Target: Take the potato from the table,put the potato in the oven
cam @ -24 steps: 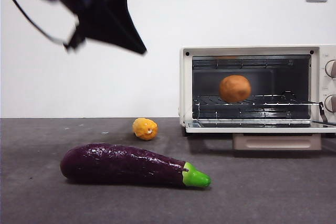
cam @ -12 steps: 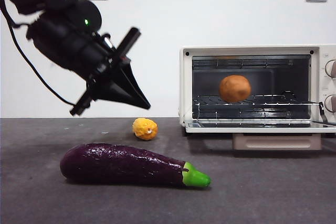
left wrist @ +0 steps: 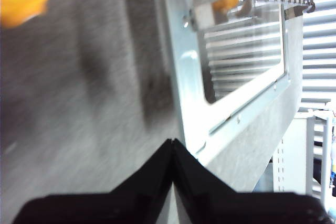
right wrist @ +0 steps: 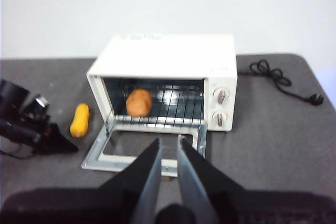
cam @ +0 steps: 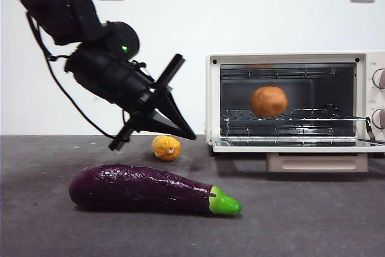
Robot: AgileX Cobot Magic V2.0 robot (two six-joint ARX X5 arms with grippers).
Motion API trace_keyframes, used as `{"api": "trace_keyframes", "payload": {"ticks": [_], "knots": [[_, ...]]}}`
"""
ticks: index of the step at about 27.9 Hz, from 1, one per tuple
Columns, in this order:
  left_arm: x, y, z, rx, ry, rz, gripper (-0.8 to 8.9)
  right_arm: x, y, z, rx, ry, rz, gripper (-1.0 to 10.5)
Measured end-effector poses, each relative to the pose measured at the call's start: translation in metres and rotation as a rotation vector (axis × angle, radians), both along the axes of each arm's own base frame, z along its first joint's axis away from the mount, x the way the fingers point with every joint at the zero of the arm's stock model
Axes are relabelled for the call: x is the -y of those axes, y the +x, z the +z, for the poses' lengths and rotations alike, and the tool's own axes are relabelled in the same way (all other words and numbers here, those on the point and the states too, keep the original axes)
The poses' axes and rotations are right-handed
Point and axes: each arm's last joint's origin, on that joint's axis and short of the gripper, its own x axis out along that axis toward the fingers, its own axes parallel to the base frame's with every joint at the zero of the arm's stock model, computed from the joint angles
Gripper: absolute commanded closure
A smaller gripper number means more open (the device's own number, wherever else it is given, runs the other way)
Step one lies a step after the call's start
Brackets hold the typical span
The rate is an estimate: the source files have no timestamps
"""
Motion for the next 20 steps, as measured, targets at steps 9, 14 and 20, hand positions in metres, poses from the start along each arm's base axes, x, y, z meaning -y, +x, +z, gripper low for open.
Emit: {"api": "trace_keyframes", "payload": {"ticks": [9,14,20], "knots": [[0.008,0.006,-0.002,-0.003,0.107,0.079,8.2,0.018,-0.044,0.026,0.178,0.076,-0.047,8.9],[0.015,0.002,-0.007,-0.015,0.117,0.061,8.2,0.023,-0.056,0.032,0.227,0.096,-0.059,8.9],[0.034,-0.007,-0.019,-0.041,0.132,0.008,8.2,0.024,-0.057,0.032,0.232,0.097,-0.073,8.9]]}}
